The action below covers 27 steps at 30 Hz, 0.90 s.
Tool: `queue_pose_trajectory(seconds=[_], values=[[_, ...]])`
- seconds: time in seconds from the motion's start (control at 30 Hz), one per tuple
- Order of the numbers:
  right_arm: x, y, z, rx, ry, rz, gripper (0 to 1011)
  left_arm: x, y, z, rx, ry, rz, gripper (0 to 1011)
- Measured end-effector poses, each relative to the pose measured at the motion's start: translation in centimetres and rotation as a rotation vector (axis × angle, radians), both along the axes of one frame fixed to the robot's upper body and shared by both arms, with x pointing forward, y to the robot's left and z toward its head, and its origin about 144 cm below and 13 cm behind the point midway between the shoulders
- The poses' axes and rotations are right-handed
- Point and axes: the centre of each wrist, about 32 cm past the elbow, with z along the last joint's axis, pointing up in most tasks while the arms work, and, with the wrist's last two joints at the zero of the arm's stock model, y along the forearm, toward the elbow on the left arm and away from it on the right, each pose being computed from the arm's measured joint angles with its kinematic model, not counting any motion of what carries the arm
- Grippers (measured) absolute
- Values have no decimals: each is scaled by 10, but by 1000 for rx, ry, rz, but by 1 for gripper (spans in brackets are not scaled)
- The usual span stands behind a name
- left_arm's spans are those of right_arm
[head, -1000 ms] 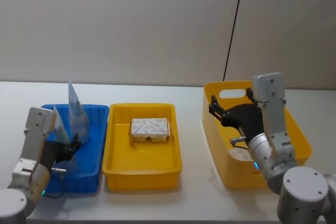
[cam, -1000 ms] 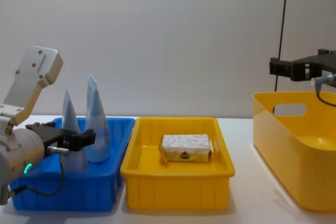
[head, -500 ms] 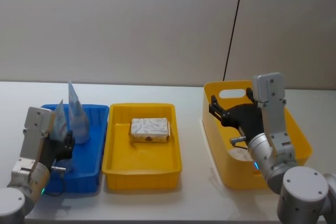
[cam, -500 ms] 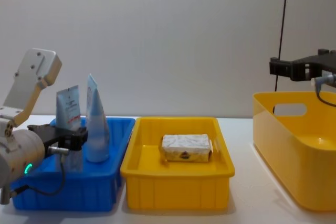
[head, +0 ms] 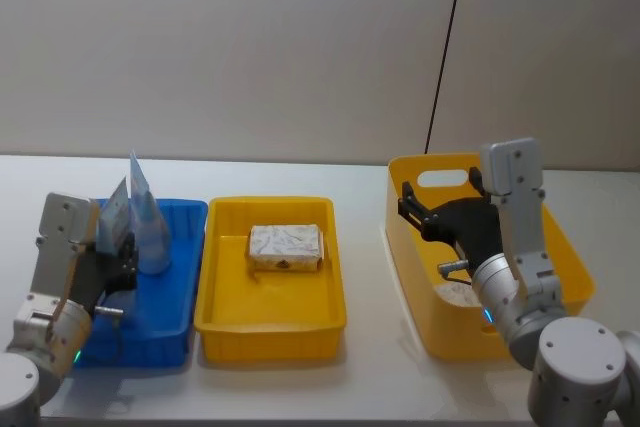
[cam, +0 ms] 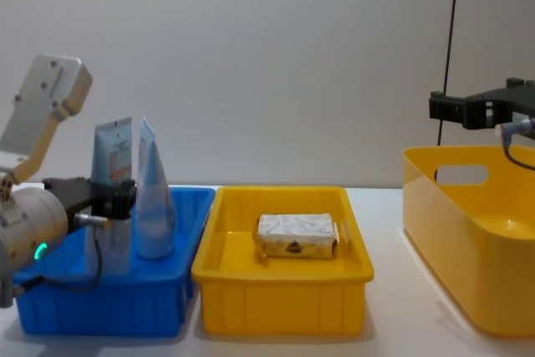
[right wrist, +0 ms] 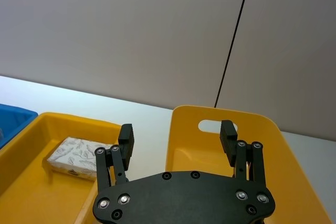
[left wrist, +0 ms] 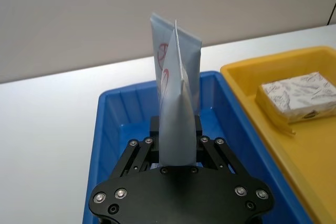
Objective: Bimanual collaborative sorting of washing and personal care products
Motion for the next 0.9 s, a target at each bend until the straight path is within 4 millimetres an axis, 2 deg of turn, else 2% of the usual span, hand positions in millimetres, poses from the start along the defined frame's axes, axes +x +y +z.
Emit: queue_pose_trajectory(seconds=[0.4, 0.9], values=[[0, 0, 0, 0, 0, 0, 1004, -10, 1, 20, -25, -99, -45, 271], [0, 0, 0, 0, 0, 0, 1004, -20, -5, 50, -59, -211, -208, 271]])
